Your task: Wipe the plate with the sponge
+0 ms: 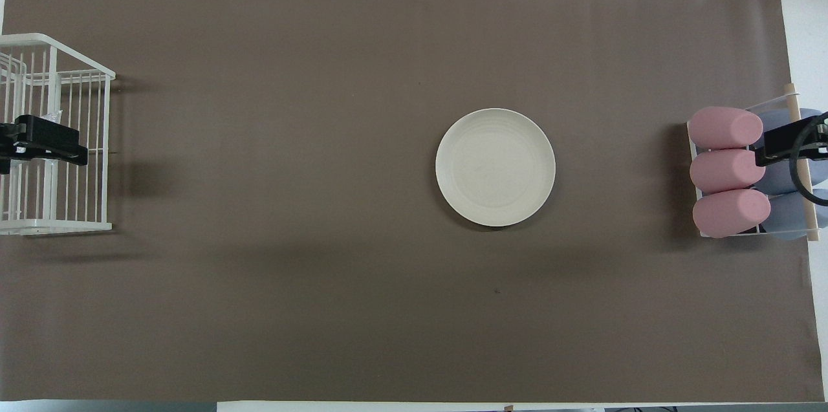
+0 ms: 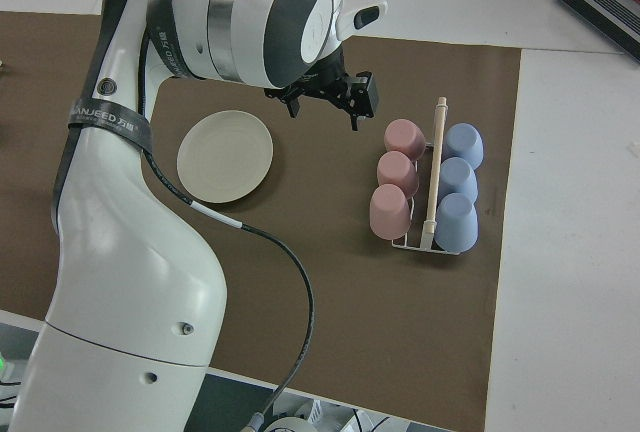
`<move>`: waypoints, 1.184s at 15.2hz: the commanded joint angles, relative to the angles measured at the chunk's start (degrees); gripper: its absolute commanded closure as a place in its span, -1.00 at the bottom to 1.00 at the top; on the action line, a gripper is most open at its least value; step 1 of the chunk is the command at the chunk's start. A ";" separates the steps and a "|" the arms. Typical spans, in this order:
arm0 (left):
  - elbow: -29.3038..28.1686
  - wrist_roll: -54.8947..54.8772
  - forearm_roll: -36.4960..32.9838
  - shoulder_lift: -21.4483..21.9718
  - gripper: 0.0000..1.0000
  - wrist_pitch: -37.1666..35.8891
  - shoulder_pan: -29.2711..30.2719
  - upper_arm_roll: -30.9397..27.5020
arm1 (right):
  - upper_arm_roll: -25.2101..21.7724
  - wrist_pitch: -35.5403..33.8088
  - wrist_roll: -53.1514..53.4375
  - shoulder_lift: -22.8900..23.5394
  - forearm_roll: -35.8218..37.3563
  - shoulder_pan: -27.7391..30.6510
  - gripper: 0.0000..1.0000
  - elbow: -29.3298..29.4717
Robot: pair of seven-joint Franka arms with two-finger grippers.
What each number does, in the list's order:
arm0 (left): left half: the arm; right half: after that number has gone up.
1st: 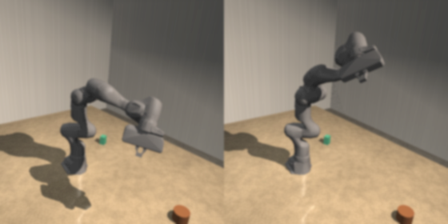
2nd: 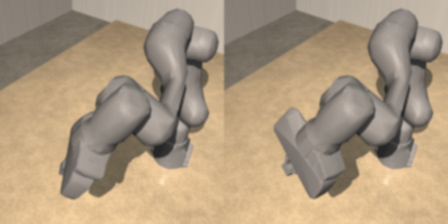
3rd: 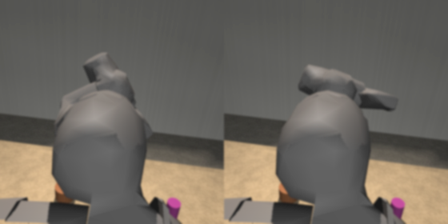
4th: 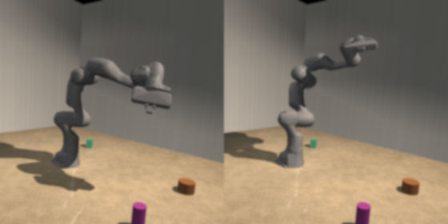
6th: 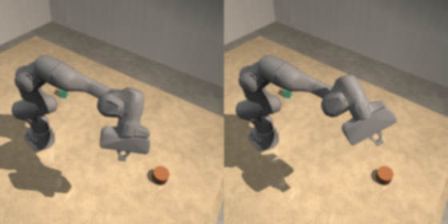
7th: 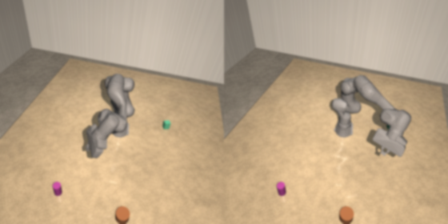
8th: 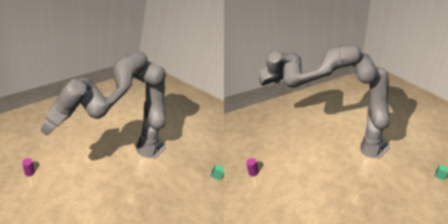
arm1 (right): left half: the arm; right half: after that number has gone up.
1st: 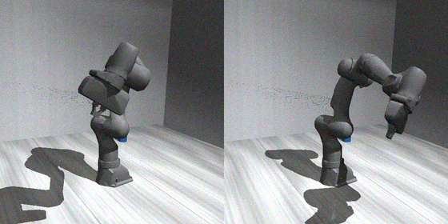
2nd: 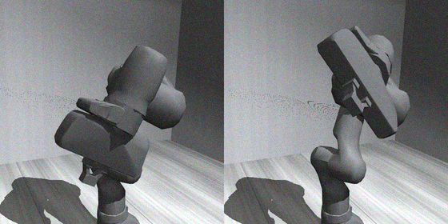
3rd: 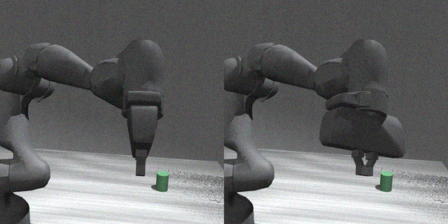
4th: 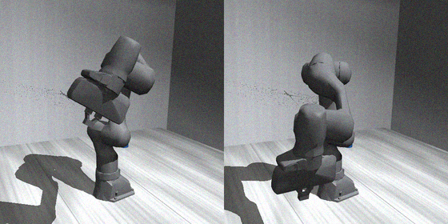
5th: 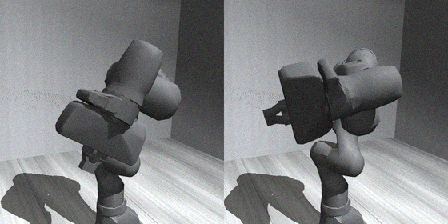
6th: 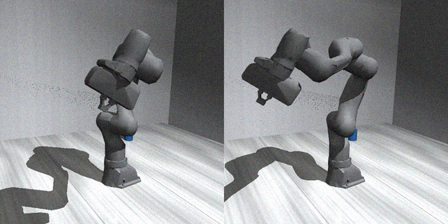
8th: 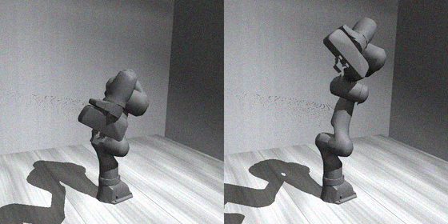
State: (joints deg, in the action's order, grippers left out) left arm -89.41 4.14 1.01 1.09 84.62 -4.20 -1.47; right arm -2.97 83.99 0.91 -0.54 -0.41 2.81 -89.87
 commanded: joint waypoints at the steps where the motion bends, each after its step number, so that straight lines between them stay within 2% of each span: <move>1: -0.77 -0.45 -0.84 0.93 -1.00 0.81 -0.11 -0.29 | 0.51 0.21 0.32 -0.69 0.68 0.18 -1.00 -0.83; 9: -1.38 0.34 -0.40 1.02 -1.00 1.34 1.39 -0.46 | 0.60 0.91 0.05 -0.52 0.33 -0.08 -1.00 -0.48; 11: -2.34 3.22 -0.92 1.54 -1.00 2.04 1.04 -0.29 | 0.86 3.53 -0.30 -0.26 0.42 -0.17 -1.00 -0.04; 14: -3.67 5.53 -8.63 1.73 -1.00 2.57 -0.80 0.33 | 1.04 4.51 -1.61 -0.25 0.24 -0.26 -1.00 -0.13; 18: -3.58 7.11 -19.88 -2.84 -1.00 3.45 -4.23 0.41 | 1.04 4.25 -1.44 -0.52 0.15 -0.26 -1.00 -0.65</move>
State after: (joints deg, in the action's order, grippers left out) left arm -92.23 9.65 -13.32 0.33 86.26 -6.11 -0.79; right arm -1.94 87.92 0.47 -0.54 -0.41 2.55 -89.84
